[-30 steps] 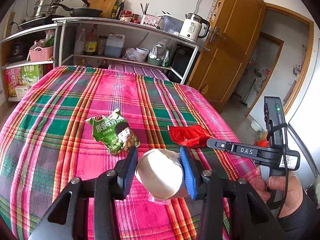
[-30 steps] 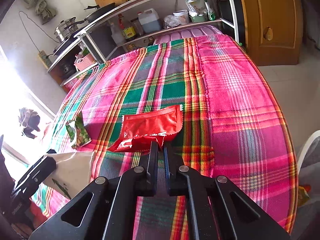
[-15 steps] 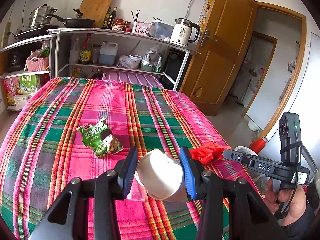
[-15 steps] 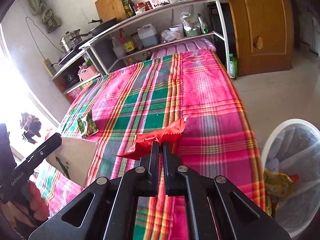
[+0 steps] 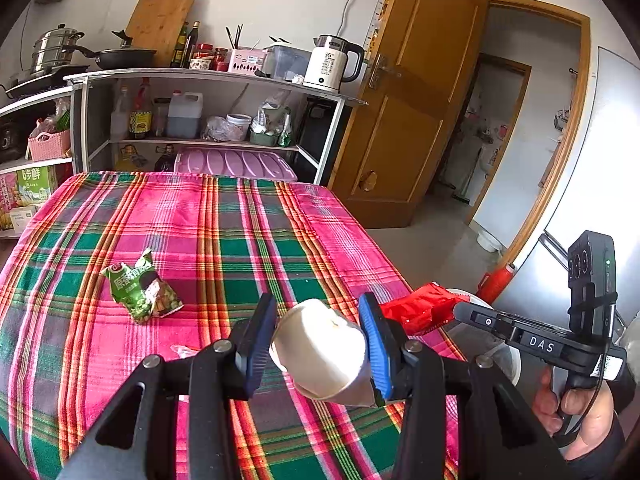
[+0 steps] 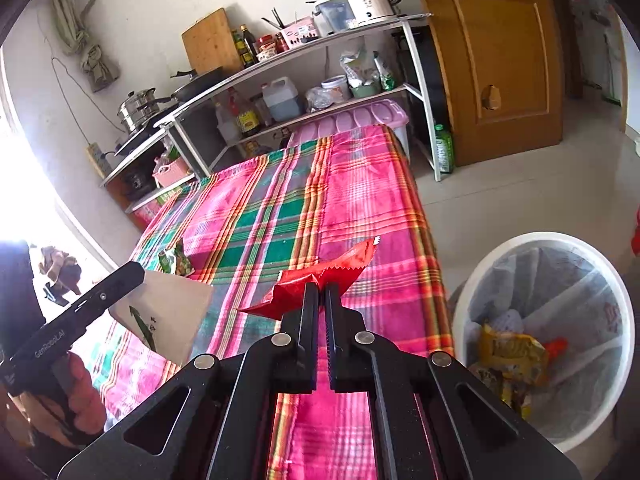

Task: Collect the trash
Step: 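Carry the paper cup and red bag in both tools over the white bin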

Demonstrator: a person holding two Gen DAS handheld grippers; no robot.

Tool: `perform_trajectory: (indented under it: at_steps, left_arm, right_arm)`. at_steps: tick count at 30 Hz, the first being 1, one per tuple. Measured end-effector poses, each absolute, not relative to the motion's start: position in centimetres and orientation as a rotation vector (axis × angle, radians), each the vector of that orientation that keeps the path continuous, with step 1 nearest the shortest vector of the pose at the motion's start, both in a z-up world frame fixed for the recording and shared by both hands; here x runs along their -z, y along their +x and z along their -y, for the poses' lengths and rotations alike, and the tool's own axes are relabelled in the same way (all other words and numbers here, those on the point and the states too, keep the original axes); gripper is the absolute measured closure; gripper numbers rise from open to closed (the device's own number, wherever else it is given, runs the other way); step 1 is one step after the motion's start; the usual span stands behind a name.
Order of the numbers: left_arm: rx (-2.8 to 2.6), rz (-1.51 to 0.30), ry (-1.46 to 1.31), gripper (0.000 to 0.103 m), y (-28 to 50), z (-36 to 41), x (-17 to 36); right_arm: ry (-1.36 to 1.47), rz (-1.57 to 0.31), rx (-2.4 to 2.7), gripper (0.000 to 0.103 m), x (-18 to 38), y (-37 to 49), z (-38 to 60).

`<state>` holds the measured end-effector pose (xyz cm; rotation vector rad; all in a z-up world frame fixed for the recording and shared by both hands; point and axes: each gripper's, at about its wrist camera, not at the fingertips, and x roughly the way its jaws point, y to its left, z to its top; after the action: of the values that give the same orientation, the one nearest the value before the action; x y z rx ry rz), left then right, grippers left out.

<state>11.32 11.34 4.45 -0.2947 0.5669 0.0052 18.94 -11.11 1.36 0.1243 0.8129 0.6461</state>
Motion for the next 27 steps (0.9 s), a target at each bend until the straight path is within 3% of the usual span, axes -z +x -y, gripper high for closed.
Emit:
perform_trajectory:
  at_steps: [27]
  left_arm:
    - [0.233, -0.65, -0.174, 0.06, 19.7, 3.2, -3.9]
  right_arm:
    - [0.268, -0.797, -0.39, 0.1, -0.2, 18.7, 26.4]
